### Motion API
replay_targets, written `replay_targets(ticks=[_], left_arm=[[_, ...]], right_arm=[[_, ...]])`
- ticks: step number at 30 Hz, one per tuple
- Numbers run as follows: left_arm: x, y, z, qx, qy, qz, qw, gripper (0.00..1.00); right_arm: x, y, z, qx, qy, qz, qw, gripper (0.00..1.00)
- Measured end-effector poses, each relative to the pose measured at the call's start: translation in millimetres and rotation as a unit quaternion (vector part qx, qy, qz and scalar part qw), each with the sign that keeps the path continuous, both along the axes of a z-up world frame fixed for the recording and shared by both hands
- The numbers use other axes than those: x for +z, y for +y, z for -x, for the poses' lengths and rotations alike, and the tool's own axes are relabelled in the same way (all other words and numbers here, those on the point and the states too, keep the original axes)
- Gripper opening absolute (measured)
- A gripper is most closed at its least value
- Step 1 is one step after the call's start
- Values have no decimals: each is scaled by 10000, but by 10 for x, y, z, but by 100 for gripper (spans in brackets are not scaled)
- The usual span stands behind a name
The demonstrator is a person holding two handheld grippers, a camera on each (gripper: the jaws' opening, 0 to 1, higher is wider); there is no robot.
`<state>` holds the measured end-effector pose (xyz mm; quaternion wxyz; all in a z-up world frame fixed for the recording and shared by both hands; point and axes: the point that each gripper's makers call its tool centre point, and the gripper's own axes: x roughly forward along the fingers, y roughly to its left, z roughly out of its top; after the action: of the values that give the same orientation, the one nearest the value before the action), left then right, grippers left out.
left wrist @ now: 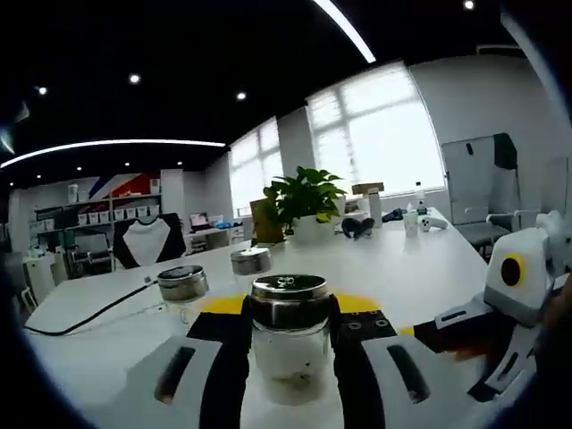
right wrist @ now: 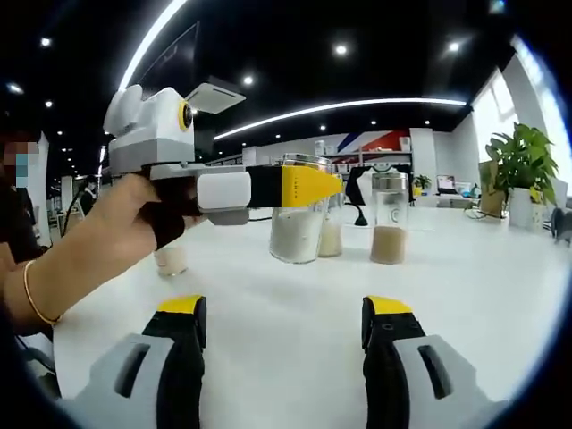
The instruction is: Rotate the seasoning bottle until the label or dispensing opening points toward the visible target arrow and the bottle remains upright within the marked orientation range
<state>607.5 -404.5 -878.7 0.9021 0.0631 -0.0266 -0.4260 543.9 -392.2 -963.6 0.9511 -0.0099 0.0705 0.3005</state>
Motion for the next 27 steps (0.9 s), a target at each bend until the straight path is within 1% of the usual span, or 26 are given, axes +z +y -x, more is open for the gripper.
replay_targets(ticks=[2,4,6,9,11,12,14,16,19,22,24,27], left_arm=[[-32,-30,26,-179,100,35,9998,36],[-61,-27,3,-171,226,128,9995,36],[-87,-34,-18,-152,209,83,9996,36],[-105,-43,-12,-212,215,68,9995,36],[-107,-48,-7,-268,262,136,9992,36],[-106,-66,13,-392,335,276,9983,36],[-120,-65,23,-436,436,345,9975,36],[-144,-62,41,-434,411,253,9979,36],[-170,-63,81,-432,335,85,9985,36],[-173,-86,114,-555,352,92,9978,36],[-170,-99,115,-576,405,170,9974,36],[-184,-119,137,-652,361,58,9972,36]], right_arm=[[-3,-1,-1,1,1,16,10000,71],[-2,3,3,18,3,12,10000,71],[15,-1,4,19,-11,-61,10000,71],[7,-6,0,3,1,-34,10000,71],[4,-7,-1,-4,-3,1,10000,71],[4,-7,-2,-8,-6,-1,10000,71],[-1,-11,-5,-18,-12,33,10000,70],[-19,-10,-8,-29,-11,139,9999,70],[-19,-12,-9,-30,-12,139,9999,70],[-16,-21,-13,-53,-12,119,9999,69],[-33,-13,-13,-35,-9,202,9998,68],[-39,-14,-18,-35,-14,239,9997,68]])
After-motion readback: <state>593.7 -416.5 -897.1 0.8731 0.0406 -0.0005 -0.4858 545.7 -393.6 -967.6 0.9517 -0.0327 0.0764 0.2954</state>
